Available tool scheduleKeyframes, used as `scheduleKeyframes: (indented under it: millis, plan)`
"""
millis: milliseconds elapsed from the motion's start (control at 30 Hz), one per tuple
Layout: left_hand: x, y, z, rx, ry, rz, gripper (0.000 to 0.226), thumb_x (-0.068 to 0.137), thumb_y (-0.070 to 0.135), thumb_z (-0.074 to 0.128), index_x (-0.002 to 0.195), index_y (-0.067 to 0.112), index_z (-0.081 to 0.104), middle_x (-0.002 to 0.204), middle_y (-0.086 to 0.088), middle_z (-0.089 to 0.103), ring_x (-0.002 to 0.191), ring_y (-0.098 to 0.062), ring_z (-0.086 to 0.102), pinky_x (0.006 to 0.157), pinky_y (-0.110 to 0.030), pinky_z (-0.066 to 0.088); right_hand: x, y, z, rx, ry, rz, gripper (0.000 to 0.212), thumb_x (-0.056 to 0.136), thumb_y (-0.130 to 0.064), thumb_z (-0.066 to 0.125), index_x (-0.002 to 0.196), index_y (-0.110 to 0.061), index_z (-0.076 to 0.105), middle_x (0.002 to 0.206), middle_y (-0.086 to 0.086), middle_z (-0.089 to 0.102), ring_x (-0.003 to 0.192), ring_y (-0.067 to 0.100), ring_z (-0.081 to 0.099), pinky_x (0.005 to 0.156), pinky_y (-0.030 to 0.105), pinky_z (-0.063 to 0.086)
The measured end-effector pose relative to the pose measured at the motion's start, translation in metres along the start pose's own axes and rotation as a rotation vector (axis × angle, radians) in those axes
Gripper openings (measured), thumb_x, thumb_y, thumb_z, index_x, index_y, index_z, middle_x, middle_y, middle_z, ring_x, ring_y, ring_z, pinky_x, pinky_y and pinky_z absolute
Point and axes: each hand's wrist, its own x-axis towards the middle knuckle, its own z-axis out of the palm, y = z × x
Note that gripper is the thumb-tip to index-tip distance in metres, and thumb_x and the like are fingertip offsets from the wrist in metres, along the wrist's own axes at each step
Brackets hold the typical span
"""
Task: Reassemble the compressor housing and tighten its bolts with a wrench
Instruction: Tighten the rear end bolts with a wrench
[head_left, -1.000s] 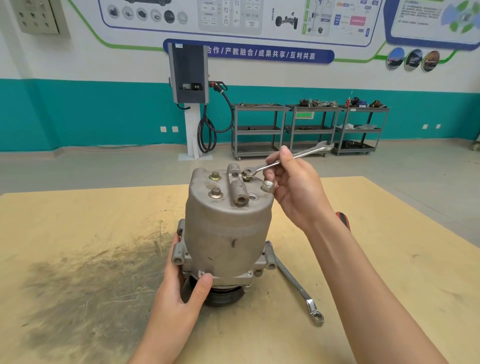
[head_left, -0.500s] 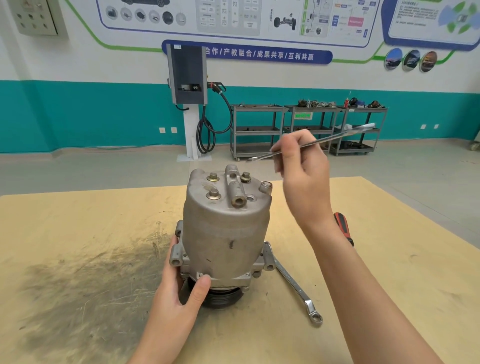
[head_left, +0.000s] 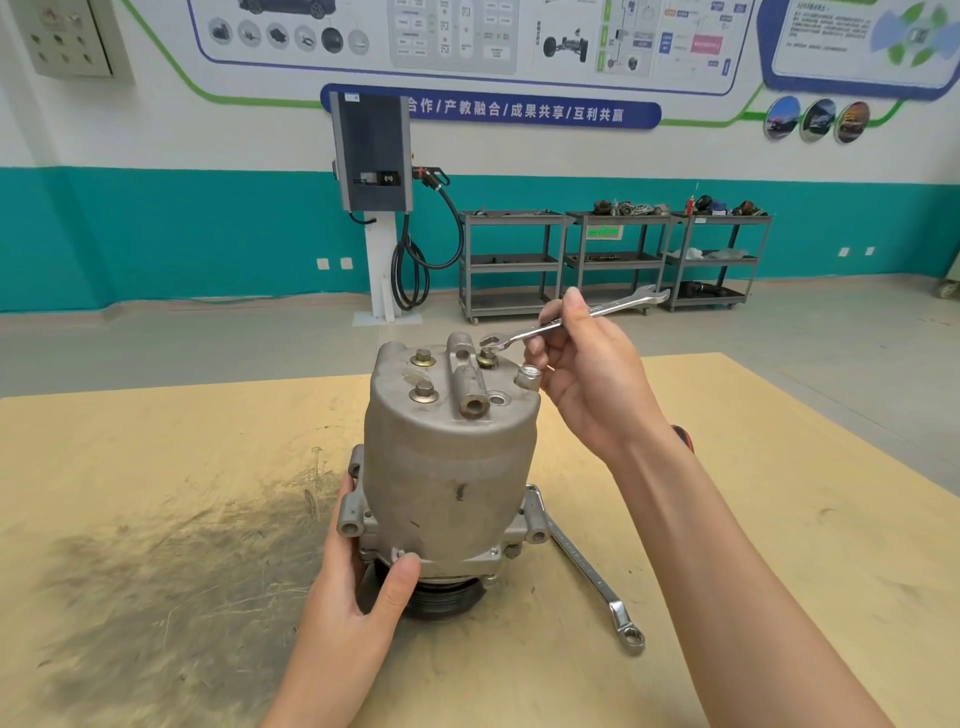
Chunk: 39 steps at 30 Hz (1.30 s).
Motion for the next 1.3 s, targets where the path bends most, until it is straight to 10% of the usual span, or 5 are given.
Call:
scheduleKeyframes:
  millis: [433, 700, 1300]
  plan:
    - [-0.0018, 0.0022, 0.0008, -0.021, -0.012, 0.014, 0.104, 0.06, 0.087, 0.06, 0.147, 0.053, 0.015, 0.141, 0.045, 0.036, 0.134, 0.013, 0.035, 0.11, -0.025, 0.028, 0.0019, 0.0063, 0.0017, -0.2, 0.014, -0.225, 0.036, 0.105, -0.026, 0.035, 0.081, -0.008, 0.054, 0.055, -0.004, 0.055, 0.055, 0.01, 0.048, 0.055, 0.022, 0.04]
    - [-0.001, 0.0012, 0.0016, -0.056, -0.027, 0.006, 0.096, 0.066, 0.076, 0.064, 0.146, 0.054, 0.017, 0.145, 0.036, 0.039, 0.137, 0.007, 0.038, 0.115, -0.033, 0.029, 0.0048, 0.0085, -0.001, 0.115, 0.038, 0.132, 0.035, 0.105, -0.026, 0.036, 0.081, -0.008, 0.054, 0.054, 0.001, 0.053, 0.051, 0.012, 0.045, 0.046, 0.021, 0.045]
    - [-0.0002, -0.0027, 0.0001, -0.027, -0.006, 0.011, 0.089, 0.062, 0.086, 0.062, 0.138, 0.071, 0.018, 0.142, 0.042, 0.038, 0.134, 0.01, 0.039, 0.111, -0.031, 0.029, 0.0075, 0.0065, -0.0039, 0.211, 0.013, 0.243, 0.032, 0.105, -0.024, 0.036, 0.085, -0.007, 0.055, 0.056, 0.006, 0.053, 0.05, 0.013, 0.045, 0.046, 0.02, 0.045]
